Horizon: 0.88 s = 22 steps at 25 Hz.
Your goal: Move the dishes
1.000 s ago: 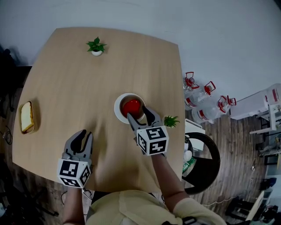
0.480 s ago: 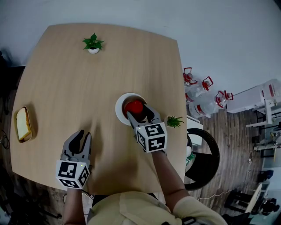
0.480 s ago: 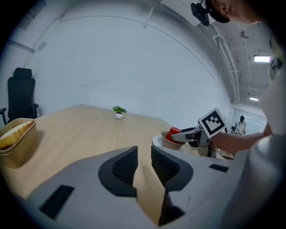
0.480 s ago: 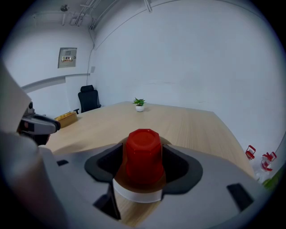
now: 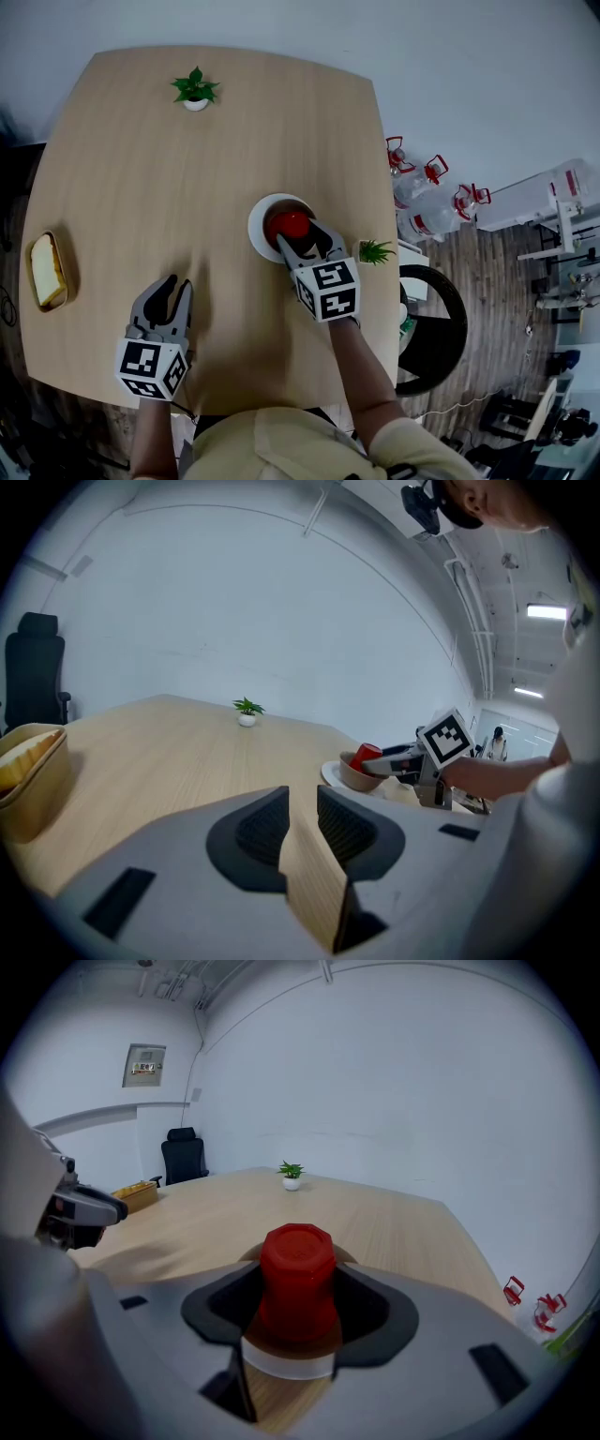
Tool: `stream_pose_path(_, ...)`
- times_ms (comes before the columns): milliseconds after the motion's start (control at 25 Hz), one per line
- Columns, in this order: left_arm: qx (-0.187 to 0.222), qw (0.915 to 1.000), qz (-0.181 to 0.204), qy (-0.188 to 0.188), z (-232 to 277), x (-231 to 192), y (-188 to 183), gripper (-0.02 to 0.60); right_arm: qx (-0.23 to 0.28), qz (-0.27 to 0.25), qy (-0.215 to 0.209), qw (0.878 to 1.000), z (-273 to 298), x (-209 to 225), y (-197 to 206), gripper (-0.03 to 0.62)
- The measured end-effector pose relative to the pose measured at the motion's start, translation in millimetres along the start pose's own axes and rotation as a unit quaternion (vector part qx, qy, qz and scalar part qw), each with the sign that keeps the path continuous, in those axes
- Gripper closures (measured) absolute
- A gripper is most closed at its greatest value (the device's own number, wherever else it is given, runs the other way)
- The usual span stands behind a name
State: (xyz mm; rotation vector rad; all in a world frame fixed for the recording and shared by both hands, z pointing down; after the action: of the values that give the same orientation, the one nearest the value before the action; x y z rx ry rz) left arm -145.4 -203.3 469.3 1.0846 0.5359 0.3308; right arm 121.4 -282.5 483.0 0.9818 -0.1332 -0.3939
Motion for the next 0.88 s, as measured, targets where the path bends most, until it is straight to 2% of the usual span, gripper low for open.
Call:
stream_pose_path(320, 0.017, 0.9997, 0.017, -0.009, -17.2, 12.3, -9.8, 0.502, 0.042, -0.008, 0.01, 0.999, -26.1, 0.3, -11.2, 0.347)
stream_pose_path(600, 0.033, 0.9988, 0.031, -0.016, -40.2, 48.5, -16.2, 0.502, 0.089, 0.017, -0.015, 0.996, -77.7, 4.8, -20.2, 0.347)
stream_pose_path(720, 0.044, 0.9972, 0.059, -0.008, -48.8, 67.9, -22.7, 0.502, 0.102, 0.042, -0.036, 0.993, -100.4, 6.7, -18.9, 0.347)
stream_pose_path(880, 0.048, 0.9913, 0.123, -0.002, -58.6, 90.5, -30.5, 0.5, 0.113, 0.079, -0.072, 0.988, -125.4, 6.4, -16.2, 0.347)
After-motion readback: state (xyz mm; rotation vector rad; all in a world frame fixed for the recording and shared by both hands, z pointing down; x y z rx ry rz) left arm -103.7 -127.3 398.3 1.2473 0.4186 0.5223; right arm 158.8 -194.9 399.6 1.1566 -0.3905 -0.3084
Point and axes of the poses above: the fingertips, and each gripper's own axes: z forward along the fingers, x to its right, y out of its underside, the point moved 7 cm from there along -z, backward along the fingers, and after that the axes turned 2 degrees about y, right-handed, at the moved point
